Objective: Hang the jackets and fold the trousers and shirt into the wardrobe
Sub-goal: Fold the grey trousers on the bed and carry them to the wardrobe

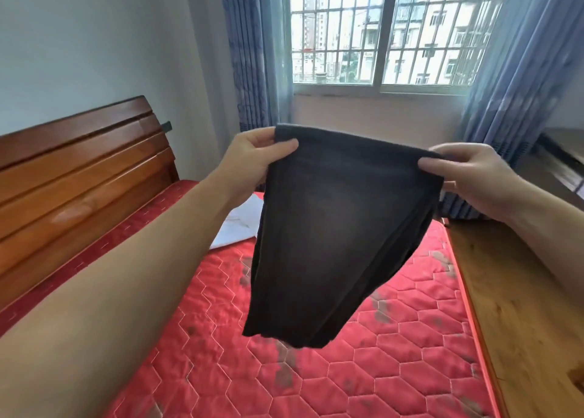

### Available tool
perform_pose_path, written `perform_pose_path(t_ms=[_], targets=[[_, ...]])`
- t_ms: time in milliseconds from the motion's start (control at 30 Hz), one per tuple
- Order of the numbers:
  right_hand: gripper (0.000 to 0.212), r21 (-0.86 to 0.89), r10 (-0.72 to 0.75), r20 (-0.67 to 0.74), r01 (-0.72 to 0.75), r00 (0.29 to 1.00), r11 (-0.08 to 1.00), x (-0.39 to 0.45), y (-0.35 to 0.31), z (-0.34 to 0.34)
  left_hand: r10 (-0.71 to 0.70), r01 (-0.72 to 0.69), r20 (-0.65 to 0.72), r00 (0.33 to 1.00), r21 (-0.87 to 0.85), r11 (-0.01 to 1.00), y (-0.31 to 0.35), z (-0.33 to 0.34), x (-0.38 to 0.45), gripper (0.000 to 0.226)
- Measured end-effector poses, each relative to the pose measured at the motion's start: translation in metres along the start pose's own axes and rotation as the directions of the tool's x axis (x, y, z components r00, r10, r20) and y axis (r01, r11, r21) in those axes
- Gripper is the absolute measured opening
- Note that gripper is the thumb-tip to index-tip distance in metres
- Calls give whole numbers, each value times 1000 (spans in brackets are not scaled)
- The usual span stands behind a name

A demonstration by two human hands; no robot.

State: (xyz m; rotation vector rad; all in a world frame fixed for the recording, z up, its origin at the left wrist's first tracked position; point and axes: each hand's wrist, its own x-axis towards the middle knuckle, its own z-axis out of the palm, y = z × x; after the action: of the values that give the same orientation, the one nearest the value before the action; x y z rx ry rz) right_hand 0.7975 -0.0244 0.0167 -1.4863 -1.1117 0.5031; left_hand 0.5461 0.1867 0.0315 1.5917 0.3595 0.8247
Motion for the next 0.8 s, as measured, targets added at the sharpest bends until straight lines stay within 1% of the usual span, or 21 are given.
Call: perform_pose_path(t_ms=[33,67,100,167,200,233,267,300,333,367,433,467,533,600,667,700,733,767,800], targets=[[29,124,10,-11,-9,1000,992,-1,6,6,4,-4,-5,1000,-25,1000,6,-1,3,17],[30,173,43,10,-44,999,984,-3,12,15,9,-9,-9,1000,-34,999,10,-1,5,19],[29,163,75,39,-80,996,983,-6,17,26,14,-14,-19,1000,-30,999,14,1,7,20],[25,124,92,8,-92,996,988,-7,18,41,25,-28,-51,998,-60,998,17,1,11,24],[22,139,85,-17,-82,996,987,-4,13,43,27,-36,-69,997,-129,991,18,0,12,29],[19,182,73,-10,-70,997,981,0,3,41,11,-31,-89,996,-228,973,16,-4,11,37],[19,233,58,19,-60,998,971,4,-8,38,-23,-6,-90,996,-311,950,13,-9,10,45],[21,271,39,58,-54,998,961,7,-17,33,-60,36,-64,996,-332,943,7,-12,6,51],[24,281,33,92,-58,995,958,11,-26,30,-103,94,-15,995,-285,954,-4,-12,1,54],[27,268,48,109,-76,993,961,14,-32,27,-154,162,56,987,-194,968,-18,-8,-6,52],[33,217,109,84,-125,991,968,19,-36,22,-266,272,182,947,-11,962,-48,6,-19,41],[32,198,148,52,-155,988,968,19,-35,19,-303,306,206,931,18,952,-57,13,-22,35],[30,182,236,-15,-229,972,956,15,-33,15,-326,332,218,920,12,943,-66,24,-22,29],[29,204,291,-80,-270,953,941,14,-32,5,-317,338,220,922,-62,939,-65,31,-18,24],[25,279,300,-137,-254,944,926,16,-35,-8,-309,362,247,918,-207,909,-65,39,-14,17],[25,355,305,-158,-235,939,905,15,-35,-15,-316,379,275,908,-220,899,-65,43,-14,18],[31,458,317,-150,-218,937,862,12,-30,-20,-336,398,303,892,-173,901,-67,48,-16,24],[40,561,329,-109,-215,938,799,5,-20,-23,-366,418,325,872,-104,902,-70,53,-18,32],[48,626,346,-42,-245,937,741,-8,-3,-25,-397,436,336,854,-45,899,-76,56,-21,39]])
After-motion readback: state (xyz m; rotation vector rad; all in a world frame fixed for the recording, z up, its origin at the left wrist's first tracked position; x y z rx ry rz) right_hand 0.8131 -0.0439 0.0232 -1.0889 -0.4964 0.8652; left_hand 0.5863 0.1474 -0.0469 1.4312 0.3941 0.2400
